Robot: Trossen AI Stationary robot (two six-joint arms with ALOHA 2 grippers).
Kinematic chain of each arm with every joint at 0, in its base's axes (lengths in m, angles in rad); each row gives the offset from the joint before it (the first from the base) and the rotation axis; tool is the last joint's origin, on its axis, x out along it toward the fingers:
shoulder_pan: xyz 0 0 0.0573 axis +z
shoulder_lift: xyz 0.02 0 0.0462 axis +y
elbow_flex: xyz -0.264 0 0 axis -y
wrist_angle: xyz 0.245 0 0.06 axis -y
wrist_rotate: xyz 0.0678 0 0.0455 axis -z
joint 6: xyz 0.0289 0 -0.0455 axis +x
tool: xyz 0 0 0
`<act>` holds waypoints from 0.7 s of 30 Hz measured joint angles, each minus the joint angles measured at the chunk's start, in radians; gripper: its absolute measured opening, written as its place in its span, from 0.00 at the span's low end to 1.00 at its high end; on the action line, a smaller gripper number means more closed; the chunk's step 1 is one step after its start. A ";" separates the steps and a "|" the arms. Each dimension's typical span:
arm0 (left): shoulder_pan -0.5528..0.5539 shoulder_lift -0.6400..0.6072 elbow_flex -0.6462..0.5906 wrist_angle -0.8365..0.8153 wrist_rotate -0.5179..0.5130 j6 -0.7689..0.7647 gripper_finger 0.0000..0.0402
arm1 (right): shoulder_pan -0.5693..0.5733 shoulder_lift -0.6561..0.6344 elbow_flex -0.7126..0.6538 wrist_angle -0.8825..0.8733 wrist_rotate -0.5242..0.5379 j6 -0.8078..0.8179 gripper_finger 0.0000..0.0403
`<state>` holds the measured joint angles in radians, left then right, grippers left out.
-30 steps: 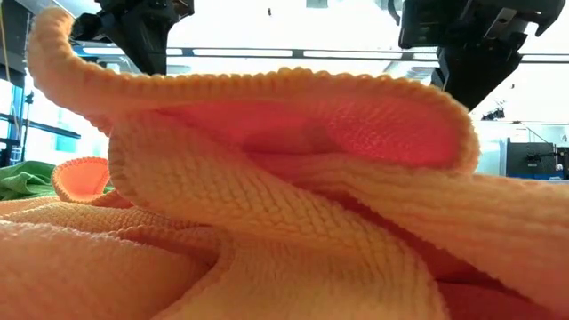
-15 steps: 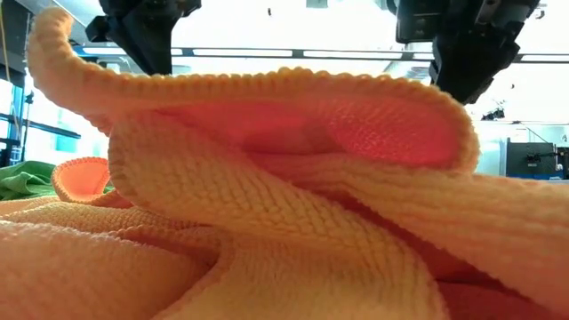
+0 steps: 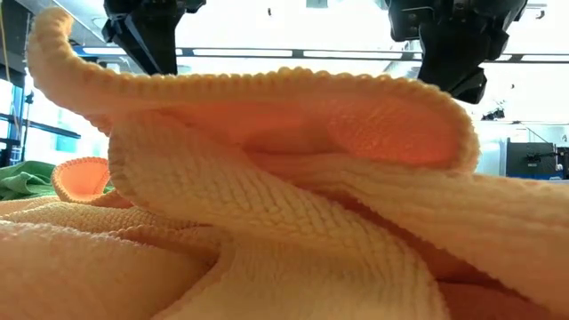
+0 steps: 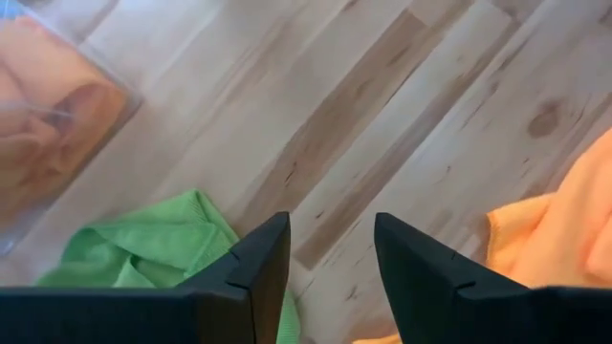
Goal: Sort microfiber towel by color & place in baskets
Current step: Put the orange towel into the left transparent bin
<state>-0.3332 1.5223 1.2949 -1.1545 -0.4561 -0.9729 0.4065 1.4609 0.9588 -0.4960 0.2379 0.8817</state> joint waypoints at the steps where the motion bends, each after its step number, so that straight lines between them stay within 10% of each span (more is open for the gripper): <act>1: 0.000 0.000 0.000 0.000 0.000 0.014 0.36 | 0.000 0.000 0.000 0.000 0.001 -0.005 0.00; 21: -0.001 0.000 -0.119 0.130 0.041 0.270 0.36 | 0.095 0.000 0.202 -0.298 0.179 0.302 0.00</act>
<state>-0.3344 1.5223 1.1759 -1.0250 -0.4146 -0.7025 0.5012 1.4609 1.1605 -0.7942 0.4171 1.1834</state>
